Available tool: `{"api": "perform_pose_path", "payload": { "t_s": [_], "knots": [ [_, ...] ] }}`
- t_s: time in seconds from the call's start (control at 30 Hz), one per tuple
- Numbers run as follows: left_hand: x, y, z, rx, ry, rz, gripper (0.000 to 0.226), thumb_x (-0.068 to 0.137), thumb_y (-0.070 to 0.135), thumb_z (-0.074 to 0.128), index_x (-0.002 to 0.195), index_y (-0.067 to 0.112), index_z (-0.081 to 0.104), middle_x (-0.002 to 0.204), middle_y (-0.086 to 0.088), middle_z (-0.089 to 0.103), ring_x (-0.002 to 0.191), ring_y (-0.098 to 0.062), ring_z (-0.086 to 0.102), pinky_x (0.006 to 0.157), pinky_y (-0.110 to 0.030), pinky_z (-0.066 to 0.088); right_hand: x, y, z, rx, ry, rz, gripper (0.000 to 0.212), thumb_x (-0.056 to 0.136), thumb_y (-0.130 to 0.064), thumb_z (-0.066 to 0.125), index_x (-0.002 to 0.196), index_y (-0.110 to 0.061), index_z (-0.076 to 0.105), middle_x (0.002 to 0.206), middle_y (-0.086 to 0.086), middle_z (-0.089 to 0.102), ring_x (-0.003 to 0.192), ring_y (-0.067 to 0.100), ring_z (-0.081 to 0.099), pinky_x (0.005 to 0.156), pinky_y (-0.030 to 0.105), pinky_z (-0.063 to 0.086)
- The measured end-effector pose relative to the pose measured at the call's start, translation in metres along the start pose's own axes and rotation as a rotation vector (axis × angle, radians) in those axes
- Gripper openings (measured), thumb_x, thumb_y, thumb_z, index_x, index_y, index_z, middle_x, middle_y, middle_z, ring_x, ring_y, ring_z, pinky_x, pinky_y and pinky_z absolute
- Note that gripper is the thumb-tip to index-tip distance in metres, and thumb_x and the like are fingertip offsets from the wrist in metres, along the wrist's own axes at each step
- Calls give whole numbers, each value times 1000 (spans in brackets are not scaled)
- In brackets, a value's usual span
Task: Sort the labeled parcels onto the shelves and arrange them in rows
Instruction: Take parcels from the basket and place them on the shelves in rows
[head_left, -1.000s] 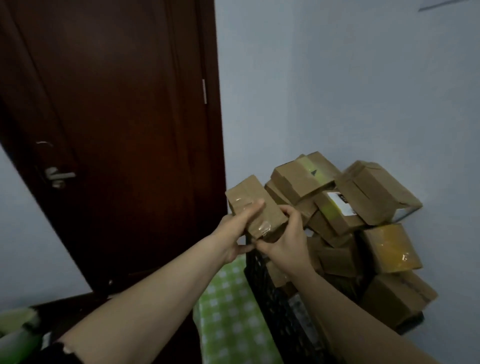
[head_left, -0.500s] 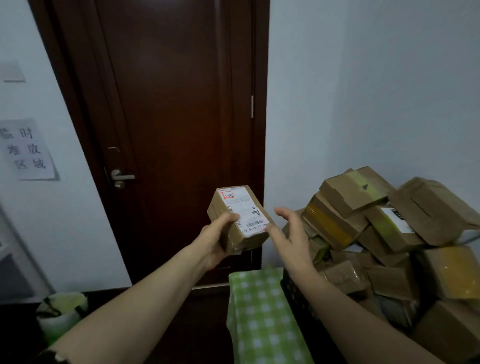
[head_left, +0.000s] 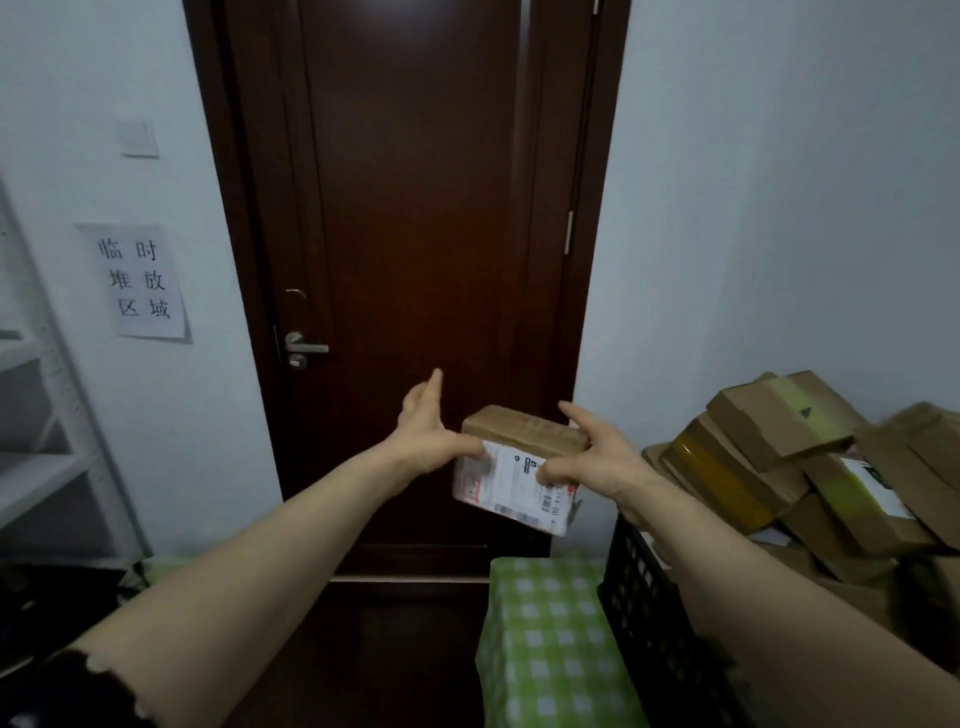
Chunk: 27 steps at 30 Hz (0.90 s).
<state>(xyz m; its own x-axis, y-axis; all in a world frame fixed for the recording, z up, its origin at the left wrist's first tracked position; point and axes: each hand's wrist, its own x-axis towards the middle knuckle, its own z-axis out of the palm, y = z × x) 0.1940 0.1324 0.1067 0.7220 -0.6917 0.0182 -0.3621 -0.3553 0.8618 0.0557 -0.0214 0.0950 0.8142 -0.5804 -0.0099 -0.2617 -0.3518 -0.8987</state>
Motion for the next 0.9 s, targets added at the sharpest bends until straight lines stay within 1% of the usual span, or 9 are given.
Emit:
{"api": "perform_pose_path", "payload": {
  "t_s": [0.1,0.17,0.27,0.33,0.4,0.47,0.57,0.67,0.9],
  "knots": [
    [2,9,-12,253,-304,79,97,75,14,76,152,24,18,155,-2,24,139,-18,27,111,-27,27,1,-24,1,-120,-37,-116,102,64,-4,80,147,-31,28,124,0,49,102,15,59,80,23,50],
    [1,10,-13,306,-404,67,95,75,13,77,151,22,21,146,-1,39,129,-16,42,101,-22,37,5,-31,4,-140,-108,-168,104,62,0,79,147,-29,27,119,-4,53,106,13,58,88,26,49],
    [4,0,-18,140,-383,40,91,69,12,82,147,19,34,127,0,57,113,-14,58,94,-30,51,8,-31,7,-52,-89,-226,102,63,-3,83,146,-26,28,129,-7,49,124,13,48,100,27,42],
    [6,-10,-21,-114,-307,-3,83,67,9,83,140,17,44,118,-2,64,104,-17,66,87,-36,56,7,-27,9,138,78,-223,91,71,-14,81,146,-23,30,135,-6,43,128,12,41,101,26,37],
    [8,-19,-22,-360,-250,-49,71,69,7,81,133,14,51,112,-5,69,99,-19,69,81,-37,58,5,-20,11,326,219,-150,75,82,-24,72,146,-20,33,143,0,41,133,16,38,105,30,33],
    [8,-23,-20,-513,-242,-69,59,73,9,77,127,13,55,108,-4,72,100,-19,69,80,-36,56,4,-11,14,450,177,-26,62,88,-26,64,144,-19,38,141,3,47,130,19,43,107,35,35],
    [9,-20,-15,-593,-242,-72,51,75,15,75,123,16,59,109,-3,72,105,-19,67,86,-37,53,-2,-7,24,501,11,47,53,88,-18,62,139,-18,46,121,5,64,118,19,54,103,46,43],
    [9,-19,-13,-627,-247,-73,50,76,16,75,123,18,59,110,-2,72,106,-19,66,91,-39,51,-3,-9,29,534,-6,12,49,90,-9,60,136,-18,49,106,4,72,108,16,62,94,42,51],
    [9,-18,-16,-677,-277,-85,47,79,5,70,123,15,58,109,-3,72,101,-17,68,83,-34,54,-6,-13,28,573,20,1,49,89,-2,56,136,-14,50,106,7,71,105,17,64,89,35,54]
  ]
}}
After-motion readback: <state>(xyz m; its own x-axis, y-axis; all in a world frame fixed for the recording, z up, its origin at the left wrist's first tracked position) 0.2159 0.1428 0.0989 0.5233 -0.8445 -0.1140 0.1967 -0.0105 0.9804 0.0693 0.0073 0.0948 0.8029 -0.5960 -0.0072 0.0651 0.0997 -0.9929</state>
